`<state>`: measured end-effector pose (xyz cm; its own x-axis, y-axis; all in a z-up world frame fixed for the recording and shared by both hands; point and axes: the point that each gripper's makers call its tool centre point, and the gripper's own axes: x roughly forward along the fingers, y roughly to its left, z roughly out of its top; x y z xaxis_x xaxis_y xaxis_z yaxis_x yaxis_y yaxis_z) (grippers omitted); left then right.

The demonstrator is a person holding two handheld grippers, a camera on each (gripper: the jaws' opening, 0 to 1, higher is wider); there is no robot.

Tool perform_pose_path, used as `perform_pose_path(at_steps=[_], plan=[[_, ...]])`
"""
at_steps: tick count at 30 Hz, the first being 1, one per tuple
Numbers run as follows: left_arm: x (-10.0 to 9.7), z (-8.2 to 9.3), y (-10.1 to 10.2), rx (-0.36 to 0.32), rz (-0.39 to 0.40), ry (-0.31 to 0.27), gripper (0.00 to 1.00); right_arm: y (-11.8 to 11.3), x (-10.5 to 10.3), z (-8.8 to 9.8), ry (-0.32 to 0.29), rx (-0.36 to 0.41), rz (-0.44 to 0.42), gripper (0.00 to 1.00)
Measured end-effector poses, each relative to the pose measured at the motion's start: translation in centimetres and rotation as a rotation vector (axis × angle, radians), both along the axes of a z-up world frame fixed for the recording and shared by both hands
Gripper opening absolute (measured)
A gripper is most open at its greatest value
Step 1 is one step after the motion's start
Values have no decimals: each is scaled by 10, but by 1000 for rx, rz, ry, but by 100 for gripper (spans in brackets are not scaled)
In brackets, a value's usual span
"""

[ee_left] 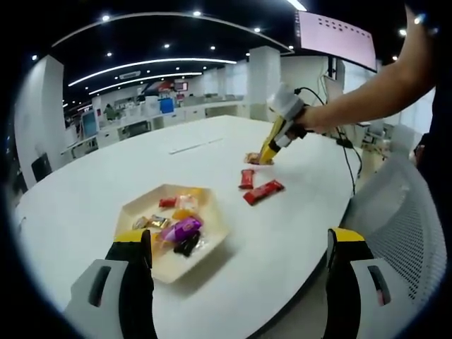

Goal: Place the target food into the container with the food tongs after gripping and lifting it, then release it inside without dropping or visibly crushing the food.

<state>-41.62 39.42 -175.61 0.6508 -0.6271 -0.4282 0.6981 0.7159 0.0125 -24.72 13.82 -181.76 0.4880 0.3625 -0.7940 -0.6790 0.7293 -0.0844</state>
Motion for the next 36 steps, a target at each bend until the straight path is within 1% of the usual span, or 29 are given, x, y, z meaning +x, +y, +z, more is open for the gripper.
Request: perform_pose_path(at_steps=[7, 12, 14, 20, 36], plan=[[0, 1, 0, -1, 2, -2, 99, 2, -1, 5, -3, -1, 4, 20], [1, 2, 0, 1, 3, -14, 99, 8, 2, 14, -12, 6, 19, 20], [0, 1, 0, -2, 1, -4, 99, 11, 2, 17, -13, 7, 23, 20], [0, 3, 0, -3, 1, -12, 99, 21, 5, 23, -25, 11, 42, 20], [0, 4, 0, -6, 1, -17, 99, 82, 10, 40, -42, 32, 142, 21]])
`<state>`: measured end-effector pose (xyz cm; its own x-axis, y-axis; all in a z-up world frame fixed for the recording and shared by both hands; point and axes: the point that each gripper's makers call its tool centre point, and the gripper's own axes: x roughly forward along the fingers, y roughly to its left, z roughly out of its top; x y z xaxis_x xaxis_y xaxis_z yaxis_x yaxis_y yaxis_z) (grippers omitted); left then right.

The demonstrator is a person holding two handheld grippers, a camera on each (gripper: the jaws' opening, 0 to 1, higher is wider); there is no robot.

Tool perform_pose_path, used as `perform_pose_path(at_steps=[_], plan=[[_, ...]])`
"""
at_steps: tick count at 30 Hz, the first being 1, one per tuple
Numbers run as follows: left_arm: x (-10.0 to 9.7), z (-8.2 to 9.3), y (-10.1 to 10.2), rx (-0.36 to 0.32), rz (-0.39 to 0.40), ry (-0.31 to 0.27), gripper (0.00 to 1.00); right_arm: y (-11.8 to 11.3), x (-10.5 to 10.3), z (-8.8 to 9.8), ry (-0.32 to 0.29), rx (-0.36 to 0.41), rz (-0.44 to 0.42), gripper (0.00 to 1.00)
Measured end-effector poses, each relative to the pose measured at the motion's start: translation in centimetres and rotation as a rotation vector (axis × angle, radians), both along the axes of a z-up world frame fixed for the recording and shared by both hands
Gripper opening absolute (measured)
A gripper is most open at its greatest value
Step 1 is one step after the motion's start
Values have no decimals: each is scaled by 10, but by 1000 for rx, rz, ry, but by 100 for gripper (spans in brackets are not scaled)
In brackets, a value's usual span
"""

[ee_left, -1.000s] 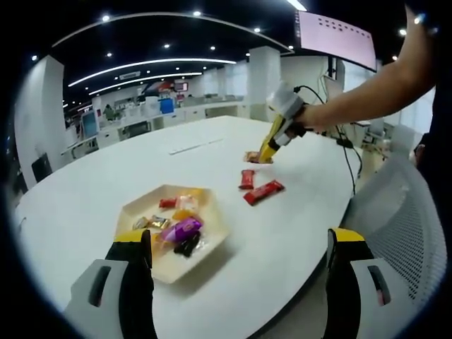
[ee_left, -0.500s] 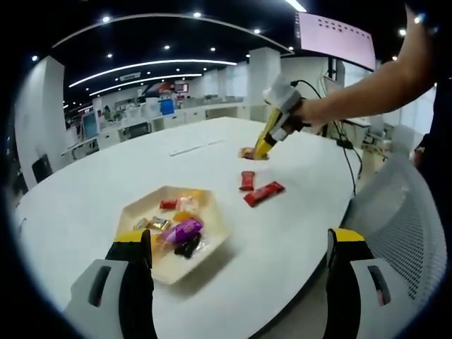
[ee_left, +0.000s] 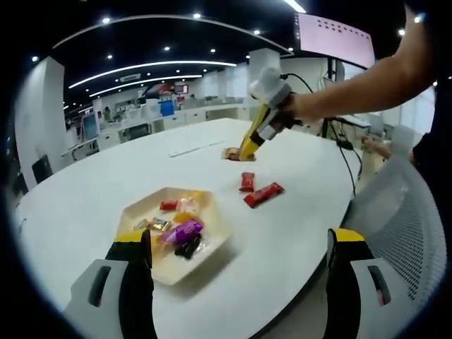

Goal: Place the target food into the container with the food tongs after gripping and lifting it, then release it inside without dropping or visibly crushing the food.

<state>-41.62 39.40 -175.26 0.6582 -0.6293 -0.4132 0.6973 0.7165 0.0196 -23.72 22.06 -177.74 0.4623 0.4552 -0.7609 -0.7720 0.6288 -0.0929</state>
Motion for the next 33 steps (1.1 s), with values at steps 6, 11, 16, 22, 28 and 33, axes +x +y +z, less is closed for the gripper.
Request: perform_pose_path(at_steps=[6, 11, 16, 22, 28, 33], plan=[[0, 0, 0, 2, -1, -3, 99, 27, 1, 9, -14, 6, 48, 21], [1, 1, 0, 4, 1, -8, 99, 46, -1, 14, -15, 9, 82, 21], [1, 1, 1, 2, 2, -8, 99, 63, -4, 19, -22, 11, 115, 21], [0, 1, 1, 4, 0, -12, 99, 91, -9, 24, -27, 21, 163, 21], [1, 2, 1, 5, 2, -14, 99, 122, -17, 29, -24, 47, 205, 21], [1, 2, 1, 4, 3, -15, 99, 144, -23, 34, -27, 54, 245, 21]])
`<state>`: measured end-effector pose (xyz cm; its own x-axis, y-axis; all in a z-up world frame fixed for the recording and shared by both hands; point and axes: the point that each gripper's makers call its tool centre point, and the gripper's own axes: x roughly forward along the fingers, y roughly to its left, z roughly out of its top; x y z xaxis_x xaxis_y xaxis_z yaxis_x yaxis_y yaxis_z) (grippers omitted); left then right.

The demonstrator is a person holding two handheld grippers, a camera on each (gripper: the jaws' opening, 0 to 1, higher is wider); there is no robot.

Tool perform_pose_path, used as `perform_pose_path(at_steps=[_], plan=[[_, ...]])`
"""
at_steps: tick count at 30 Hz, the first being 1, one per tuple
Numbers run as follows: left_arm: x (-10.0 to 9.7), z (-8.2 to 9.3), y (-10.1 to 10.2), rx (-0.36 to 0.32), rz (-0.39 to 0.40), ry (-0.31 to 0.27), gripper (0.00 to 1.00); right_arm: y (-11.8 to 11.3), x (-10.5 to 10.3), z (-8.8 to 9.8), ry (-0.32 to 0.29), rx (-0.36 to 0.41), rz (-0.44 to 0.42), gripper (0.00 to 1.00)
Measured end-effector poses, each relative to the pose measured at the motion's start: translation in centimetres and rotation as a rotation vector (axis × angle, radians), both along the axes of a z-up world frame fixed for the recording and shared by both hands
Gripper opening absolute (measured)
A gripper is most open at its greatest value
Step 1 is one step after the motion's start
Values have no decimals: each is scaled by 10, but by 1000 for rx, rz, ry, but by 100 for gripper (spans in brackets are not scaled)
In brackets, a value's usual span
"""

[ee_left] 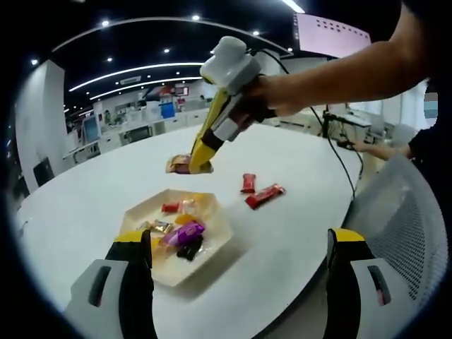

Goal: Place the target food into the container with the food tongs after gripping and lifting it, then release it inside without dropping or visibly crushing the food.

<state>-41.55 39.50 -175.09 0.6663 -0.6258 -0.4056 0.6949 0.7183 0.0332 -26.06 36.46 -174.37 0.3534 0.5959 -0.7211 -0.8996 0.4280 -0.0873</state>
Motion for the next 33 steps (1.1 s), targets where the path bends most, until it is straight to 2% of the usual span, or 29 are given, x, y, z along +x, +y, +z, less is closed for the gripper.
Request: perform_pose_path(at_steps=[19, 27, 29, 33], plan=[[1, 2, 1, -7, 7, -7, 99, 58, -16, 16, -15, 28, 106, 22], [2, 2, 1, -7, 11, -7, 99, 73, -25, 13, -8, 23, 146, 22], [2, 2, 2, -7, 11, -4, 99, 76, -27, 12, 25, 33, 152, 25], [2, 2, 2, -6, 11, -4, 99, 77, -26, 13, 20, 42, 156, 26]])
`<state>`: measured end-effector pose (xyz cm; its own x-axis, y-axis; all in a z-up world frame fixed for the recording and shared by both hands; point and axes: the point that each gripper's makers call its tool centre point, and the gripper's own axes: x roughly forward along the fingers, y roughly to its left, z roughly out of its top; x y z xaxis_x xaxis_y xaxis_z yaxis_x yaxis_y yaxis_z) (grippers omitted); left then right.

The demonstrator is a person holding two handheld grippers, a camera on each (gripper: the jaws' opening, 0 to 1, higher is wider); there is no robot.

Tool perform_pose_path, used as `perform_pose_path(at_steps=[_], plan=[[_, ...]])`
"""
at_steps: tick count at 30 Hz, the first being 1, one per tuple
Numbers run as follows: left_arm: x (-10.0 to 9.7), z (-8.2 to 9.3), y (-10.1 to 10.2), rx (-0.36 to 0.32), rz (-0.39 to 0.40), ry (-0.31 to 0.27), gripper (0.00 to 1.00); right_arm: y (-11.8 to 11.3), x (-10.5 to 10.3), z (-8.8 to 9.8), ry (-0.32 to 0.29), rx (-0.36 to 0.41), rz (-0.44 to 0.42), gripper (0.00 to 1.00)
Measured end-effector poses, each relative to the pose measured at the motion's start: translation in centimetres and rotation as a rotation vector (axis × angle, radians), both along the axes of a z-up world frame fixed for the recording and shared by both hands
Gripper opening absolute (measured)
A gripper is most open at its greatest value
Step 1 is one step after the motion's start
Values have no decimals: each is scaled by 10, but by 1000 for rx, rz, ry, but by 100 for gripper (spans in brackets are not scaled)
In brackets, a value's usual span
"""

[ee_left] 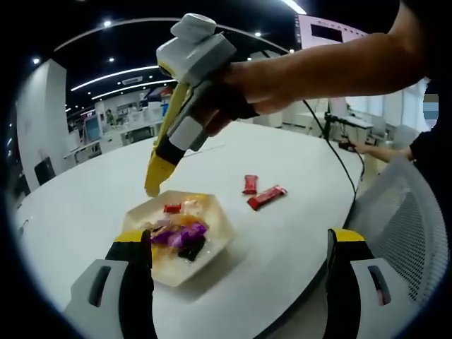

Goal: Place the target food into the container with the food tongs after gripping and lifting it, then release it inside without dropping or visibly crushing the food.

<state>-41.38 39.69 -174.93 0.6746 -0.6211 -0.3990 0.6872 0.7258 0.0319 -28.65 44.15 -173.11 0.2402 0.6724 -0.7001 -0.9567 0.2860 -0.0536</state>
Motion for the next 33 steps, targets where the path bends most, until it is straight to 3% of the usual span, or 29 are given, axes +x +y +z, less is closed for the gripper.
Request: perform_pose_path(at_steps=[33], plan=[[0, 1, 0, -1, -2, -5, 99, -11, 0, 19, -32, 27, 16, 28]])
